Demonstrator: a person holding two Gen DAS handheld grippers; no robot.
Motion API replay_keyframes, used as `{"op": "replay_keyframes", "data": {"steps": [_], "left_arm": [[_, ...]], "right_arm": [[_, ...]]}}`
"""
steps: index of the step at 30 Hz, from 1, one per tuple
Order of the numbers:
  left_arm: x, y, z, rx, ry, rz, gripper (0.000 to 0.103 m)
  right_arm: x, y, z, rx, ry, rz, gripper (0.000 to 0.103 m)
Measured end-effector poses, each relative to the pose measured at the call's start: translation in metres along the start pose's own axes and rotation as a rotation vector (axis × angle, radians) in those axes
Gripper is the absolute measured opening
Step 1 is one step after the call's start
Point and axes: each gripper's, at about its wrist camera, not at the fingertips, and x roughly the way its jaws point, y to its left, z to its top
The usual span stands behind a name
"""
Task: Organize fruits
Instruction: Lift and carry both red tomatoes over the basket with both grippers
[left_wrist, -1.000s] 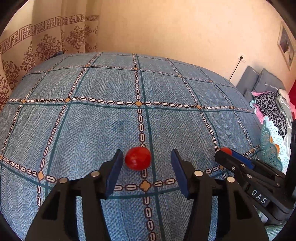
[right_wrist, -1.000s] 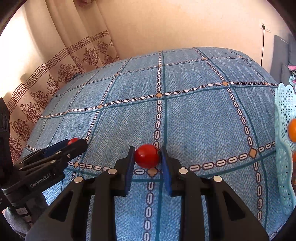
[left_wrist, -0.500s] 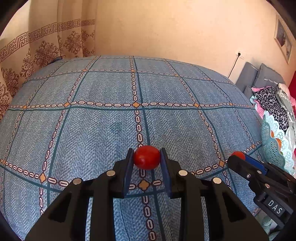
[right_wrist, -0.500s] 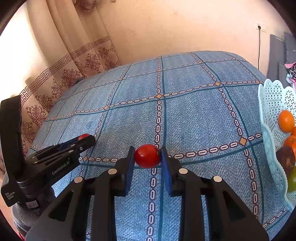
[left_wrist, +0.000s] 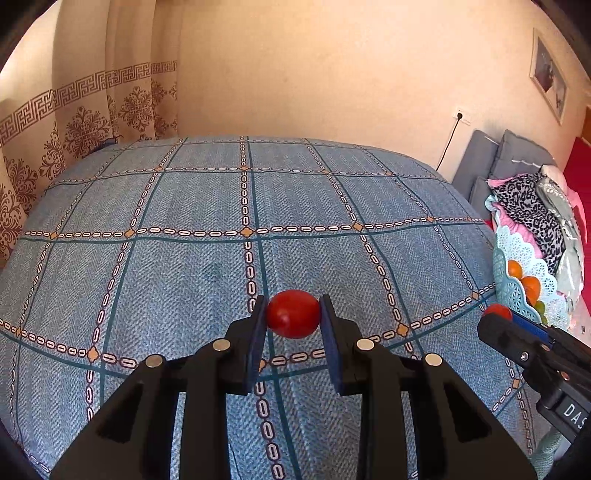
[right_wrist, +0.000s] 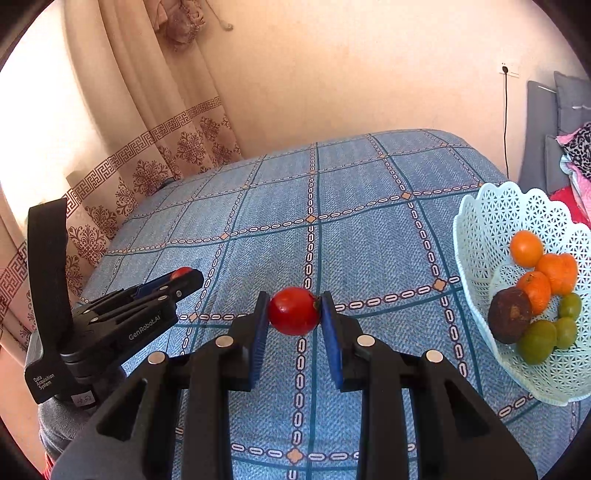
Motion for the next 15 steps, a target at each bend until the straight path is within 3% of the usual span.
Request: {"op": "replay_keyframes", "data": {"steps": [15], "left_arm": [[-0.032, -0.07, -0.006, 0.153, -0.041, -0.03, 0.029]], "right_arm": [[-0.053, -0.035, -0.013, 0.075, -0.073, -0.031, 0.029]]}}
